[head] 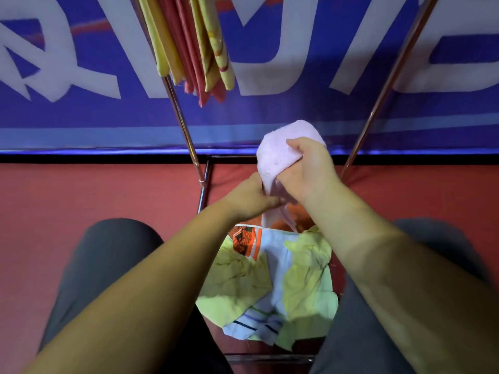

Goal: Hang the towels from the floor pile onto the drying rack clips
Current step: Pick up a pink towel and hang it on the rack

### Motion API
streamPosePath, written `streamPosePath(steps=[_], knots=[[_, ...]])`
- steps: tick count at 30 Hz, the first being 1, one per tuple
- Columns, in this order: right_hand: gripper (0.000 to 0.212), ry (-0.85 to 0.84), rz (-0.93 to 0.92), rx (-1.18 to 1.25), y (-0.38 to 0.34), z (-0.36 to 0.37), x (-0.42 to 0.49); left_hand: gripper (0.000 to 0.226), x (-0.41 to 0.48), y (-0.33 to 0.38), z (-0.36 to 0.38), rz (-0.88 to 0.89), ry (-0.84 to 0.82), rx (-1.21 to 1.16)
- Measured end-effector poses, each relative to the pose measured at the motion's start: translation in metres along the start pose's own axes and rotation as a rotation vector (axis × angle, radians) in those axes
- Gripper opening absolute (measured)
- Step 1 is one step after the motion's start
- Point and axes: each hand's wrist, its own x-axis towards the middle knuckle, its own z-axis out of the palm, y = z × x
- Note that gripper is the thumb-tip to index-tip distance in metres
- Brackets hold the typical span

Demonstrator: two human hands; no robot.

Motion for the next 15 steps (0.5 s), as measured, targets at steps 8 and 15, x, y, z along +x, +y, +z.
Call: streamPosePath(steps=[8,15], knots=[[0.049,0.081,-0.147,0.174,0.006,0.017,0.024,0.034,0.036,-0.019,0.018,-0.217,0.242,0.180],[0.049,0.080,-0.252,-0.201,-0.008,0.001,0.041,0.035,0.046,-0.029,0.007,-0.350,0.294,0.168]])
